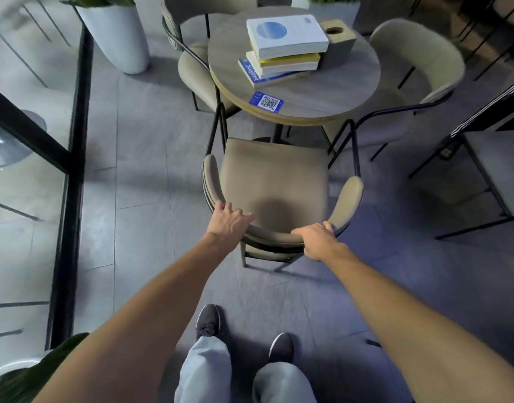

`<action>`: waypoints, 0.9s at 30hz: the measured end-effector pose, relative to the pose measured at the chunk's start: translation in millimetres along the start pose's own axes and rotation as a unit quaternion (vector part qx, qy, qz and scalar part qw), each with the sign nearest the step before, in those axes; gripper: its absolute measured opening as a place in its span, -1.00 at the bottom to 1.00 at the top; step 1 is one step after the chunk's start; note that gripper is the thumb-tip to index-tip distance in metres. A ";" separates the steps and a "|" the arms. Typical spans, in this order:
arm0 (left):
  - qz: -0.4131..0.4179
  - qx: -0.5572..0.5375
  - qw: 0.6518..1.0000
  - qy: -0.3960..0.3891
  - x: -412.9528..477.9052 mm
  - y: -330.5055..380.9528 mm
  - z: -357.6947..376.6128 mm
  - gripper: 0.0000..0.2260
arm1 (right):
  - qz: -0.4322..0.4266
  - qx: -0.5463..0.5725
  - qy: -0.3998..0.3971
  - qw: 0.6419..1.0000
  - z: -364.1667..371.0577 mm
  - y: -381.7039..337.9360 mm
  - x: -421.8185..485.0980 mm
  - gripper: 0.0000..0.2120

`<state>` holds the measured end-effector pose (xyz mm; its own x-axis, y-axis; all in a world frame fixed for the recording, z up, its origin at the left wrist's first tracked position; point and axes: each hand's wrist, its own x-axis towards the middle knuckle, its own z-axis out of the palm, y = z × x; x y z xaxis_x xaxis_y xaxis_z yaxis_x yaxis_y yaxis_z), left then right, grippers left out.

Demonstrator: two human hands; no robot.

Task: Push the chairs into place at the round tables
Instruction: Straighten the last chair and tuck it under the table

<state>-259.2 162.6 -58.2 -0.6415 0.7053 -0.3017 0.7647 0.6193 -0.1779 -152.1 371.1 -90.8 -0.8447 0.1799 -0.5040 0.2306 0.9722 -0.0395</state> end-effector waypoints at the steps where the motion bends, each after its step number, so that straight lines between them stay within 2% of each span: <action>1: 0.002 -0.001 1.000 -0.002 -3.9 -3.2 -0.2 -0.58 | 0.001 0.003 -0.003 1.000 0.5 -5.5 -1.5 -0.52; 13: -0.001 0.000 1.000 -0.025 -29.7 -6.5 3.7 -0.61 | 0.005 -0.013 -0.021 1.000 7.7 -30.0 -23.0 -0.45; 27: -0.026 0.003 0.998 -0.052 -29.4 1.6 0.9 -0.65 | -0.028 -0.034 -0.043 0.998 -3.8 -33.3 -32.6 -0.64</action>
<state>-239.1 142.6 -50.4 -0.6706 0.6328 -0.3870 0.7312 0.6518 -0.2014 -134.1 333.5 -69.7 -0.8097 0.1145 -0.5756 0.1487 0.9888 -0.0125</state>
